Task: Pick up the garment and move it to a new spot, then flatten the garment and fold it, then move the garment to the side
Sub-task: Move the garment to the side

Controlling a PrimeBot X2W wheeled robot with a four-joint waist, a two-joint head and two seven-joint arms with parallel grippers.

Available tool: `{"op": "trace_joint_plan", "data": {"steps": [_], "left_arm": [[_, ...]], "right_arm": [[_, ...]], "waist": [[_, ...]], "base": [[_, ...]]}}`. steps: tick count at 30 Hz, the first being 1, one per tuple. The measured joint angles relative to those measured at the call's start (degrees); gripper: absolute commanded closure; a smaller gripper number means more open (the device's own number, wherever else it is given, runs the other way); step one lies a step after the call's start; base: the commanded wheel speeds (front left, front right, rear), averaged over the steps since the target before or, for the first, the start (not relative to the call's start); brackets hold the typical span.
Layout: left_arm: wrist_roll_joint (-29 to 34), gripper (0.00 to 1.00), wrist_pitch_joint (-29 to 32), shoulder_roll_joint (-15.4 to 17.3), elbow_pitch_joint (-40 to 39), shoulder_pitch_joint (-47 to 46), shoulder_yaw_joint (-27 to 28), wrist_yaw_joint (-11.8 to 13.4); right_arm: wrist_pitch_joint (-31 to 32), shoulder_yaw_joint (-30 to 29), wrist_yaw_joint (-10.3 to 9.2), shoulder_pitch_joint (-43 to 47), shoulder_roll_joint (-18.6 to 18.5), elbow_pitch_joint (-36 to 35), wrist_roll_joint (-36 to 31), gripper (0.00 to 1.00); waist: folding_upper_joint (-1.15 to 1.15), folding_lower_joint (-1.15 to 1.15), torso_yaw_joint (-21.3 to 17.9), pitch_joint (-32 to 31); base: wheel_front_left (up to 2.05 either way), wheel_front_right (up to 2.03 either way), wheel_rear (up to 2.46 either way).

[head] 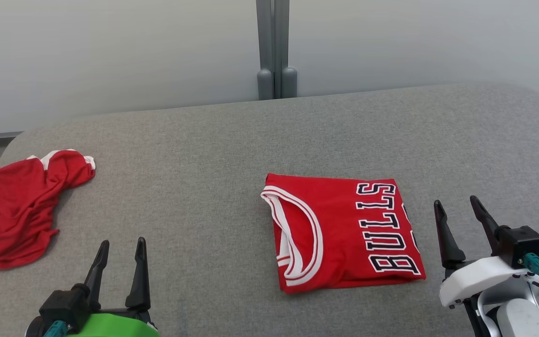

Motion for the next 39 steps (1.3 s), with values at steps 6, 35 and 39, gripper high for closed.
{"op": "trace_joint_plan", "data": {"steps": [6,35,39], "left_arm": [[0.01,0.00,0.00,0.03,0.00,-0.01,-0.11,0.00],[0.08,0.00,0.00,-0.46,-1.86,-3.74,-0.23,0.00],[0.09,0.00,0.00,-0.46,-1.87,-4.25,-0.46,0.00]], "right_arm": [[2.89,-0.66,0.00,0.01,0.27,0.05,0.77,0.00],[48.99,1.79,-0.03,-17.27,-1.88,16.70,8.93,0.00],[48.38,2.70,-0.03,-18.98,-2.30,20.72,8.36,0.00]], "waist": [[0.00,0.00,0.44,0.27],[0.00,0.00,4.33,6.62],[0.00,0.00,5.05,7.65]], "base": [[0.00,0.00,0.00],[0.00,0.00,0.00],[0.00,0.00,0.00]]}}
